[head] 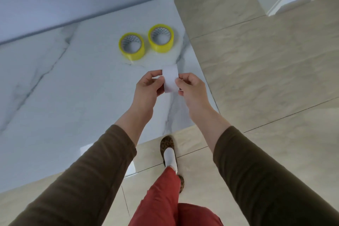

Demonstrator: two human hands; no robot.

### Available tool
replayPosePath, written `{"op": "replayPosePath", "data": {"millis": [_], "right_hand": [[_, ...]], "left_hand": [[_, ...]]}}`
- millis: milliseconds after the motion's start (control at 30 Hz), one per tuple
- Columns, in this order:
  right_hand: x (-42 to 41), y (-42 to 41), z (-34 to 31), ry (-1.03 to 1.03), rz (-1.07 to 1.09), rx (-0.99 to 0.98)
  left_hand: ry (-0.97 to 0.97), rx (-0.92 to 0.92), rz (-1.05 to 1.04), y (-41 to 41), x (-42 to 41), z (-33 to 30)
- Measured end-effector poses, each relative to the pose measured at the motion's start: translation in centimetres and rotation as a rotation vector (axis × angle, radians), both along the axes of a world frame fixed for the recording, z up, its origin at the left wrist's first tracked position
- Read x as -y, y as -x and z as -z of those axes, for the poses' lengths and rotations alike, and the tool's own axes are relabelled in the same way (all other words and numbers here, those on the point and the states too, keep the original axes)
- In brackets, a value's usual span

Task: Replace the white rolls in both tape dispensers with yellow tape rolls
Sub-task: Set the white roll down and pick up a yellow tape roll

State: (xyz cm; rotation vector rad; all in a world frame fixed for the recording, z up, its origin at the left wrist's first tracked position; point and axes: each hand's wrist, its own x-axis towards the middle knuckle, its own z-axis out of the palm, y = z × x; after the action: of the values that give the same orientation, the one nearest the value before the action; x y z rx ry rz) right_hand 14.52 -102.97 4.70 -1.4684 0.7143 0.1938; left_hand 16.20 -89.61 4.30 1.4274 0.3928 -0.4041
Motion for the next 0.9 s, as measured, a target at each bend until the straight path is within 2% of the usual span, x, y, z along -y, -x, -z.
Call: {"op": "replayPosePath", "data": {"millis": [333,700,900], "right_hand": [[-0.2,-7.5,0.8,-0.066,-0.086,-0.01],[-0.9,-15.1,3.4,-0.001,-0.38,0.015],[-1.4,-18.4,4.9,0.029,-0.424,0.034]], "left_hand": [[0.025,-0.02,-0.151,-5.7,-0.3,0.6],[-0.035,-0.044,-0.275,-11.2,-1.2,3.2],[-0.208,-0.108,-0.448,-13.7,-2.8,5.6]]}}
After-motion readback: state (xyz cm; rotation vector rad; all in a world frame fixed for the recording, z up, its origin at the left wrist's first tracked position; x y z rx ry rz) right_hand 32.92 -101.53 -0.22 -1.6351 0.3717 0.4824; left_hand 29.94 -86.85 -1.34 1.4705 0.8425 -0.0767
